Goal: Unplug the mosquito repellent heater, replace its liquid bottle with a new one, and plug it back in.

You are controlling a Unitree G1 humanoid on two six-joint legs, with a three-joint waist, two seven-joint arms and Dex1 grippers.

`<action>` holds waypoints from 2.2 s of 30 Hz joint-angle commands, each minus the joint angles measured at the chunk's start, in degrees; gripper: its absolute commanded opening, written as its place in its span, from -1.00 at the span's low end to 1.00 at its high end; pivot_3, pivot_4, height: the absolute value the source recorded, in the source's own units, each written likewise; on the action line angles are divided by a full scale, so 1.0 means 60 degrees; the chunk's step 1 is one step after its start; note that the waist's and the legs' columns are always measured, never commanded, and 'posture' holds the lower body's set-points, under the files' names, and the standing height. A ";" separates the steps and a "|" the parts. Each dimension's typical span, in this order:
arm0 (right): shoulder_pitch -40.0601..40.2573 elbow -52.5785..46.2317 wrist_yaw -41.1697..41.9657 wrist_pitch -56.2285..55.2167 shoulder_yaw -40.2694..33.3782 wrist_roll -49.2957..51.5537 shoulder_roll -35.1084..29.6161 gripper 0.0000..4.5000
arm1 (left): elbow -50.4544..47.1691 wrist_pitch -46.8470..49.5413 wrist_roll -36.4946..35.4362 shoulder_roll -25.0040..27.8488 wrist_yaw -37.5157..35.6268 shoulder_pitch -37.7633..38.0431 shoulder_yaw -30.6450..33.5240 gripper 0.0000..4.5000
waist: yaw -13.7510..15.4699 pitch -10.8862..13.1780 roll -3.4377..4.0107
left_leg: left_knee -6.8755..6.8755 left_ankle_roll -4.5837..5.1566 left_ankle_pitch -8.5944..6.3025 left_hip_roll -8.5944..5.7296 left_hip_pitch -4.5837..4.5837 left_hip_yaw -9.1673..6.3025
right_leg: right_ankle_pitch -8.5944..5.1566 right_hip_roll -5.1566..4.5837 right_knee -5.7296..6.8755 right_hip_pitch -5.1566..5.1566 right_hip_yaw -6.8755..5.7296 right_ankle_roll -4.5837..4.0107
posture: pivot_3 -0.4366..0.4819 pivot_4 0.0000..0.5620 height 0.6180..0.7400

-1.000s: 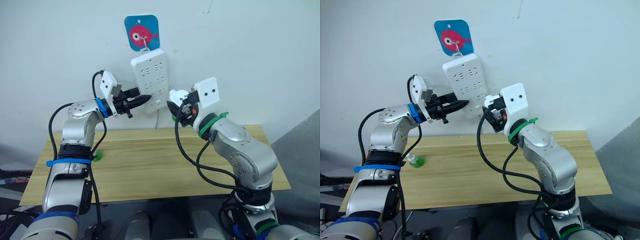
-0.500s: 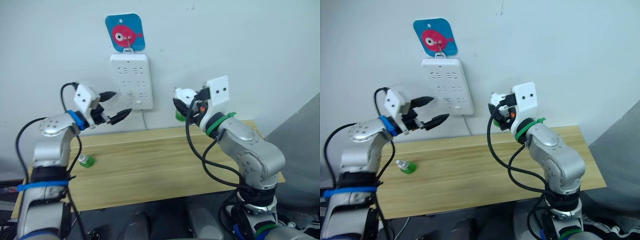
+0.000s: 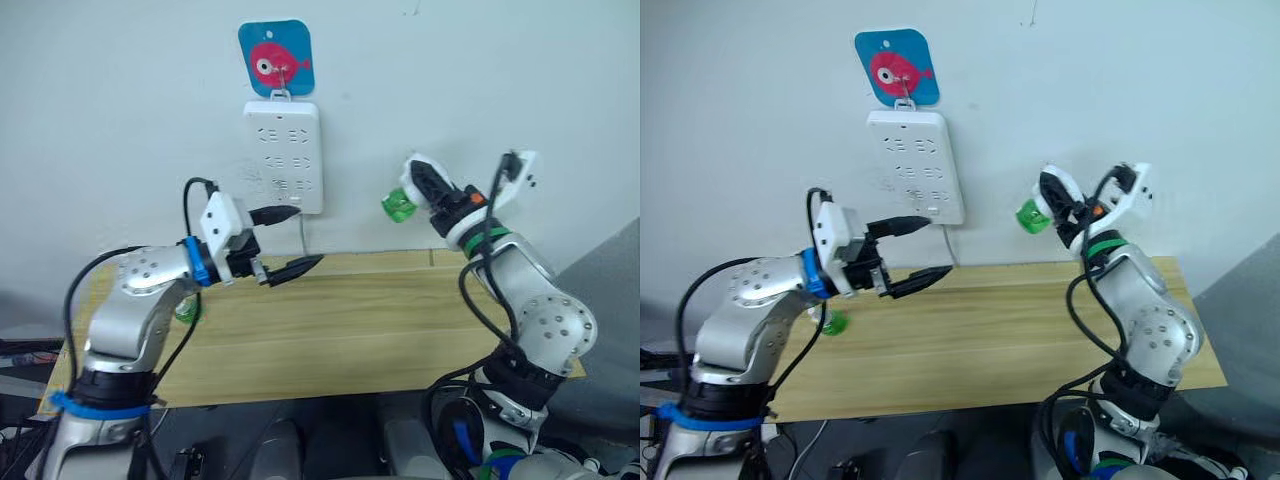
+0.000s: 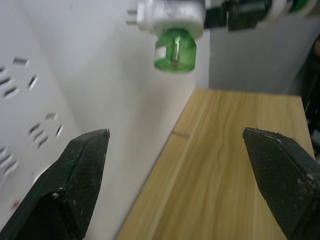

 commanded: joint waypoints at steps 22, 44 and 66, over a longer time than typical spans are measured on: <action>0.0772 -0.0078 -0.4037 -0.4360 0.2337 0.7533 -0.0890 0.33 | 0.2701 -0.1387 0.0120 -0.2327 -0.0443 -0.2925 -0.0815 1.00 | -0.0529 0.0003 0.0007 | 0.0007 0.0004 0.0001 0.0002 -0.0003 0.0006 | -0.0001 0.0010 0.0007 -0.0003 0.0010 0.0000 | -0.47 -0.38 0.75; 0.1370 0.0008 -0.3533 -0.5430 0.3460 0.7645 -0.2057 0.33 | 0.1940 -0.0172 -0.0270 -0.2506 0.0047 -0.2949 -0.0860 -0.04 | -0.0534 0.0002 0.0007 | 0.0022 0.0005 0.0002 0.0002 -0.0003 0.0005 | -0.0001 0.0012 0.0020 -0.0002 0.0013 0.0001 | -0.46 -0.36 0.75; 0.1399 0.0007 -0.3514 -0.5809 0.3677 0.7811 -0.2287 0.33 | 0.2157 -0.0059 -0.0122 -0.2253 -0.0245 -0.2955 -0.0885 1.00 | -0.0521 0.0003 0.0007 | 0.0028 0.0005 0.0002 0.0003 -0.0004 0.0004 | -0.0001 0.0013 0.0027 -0.0002 0.0012 0.0001 | -0.45 -0.35 0.75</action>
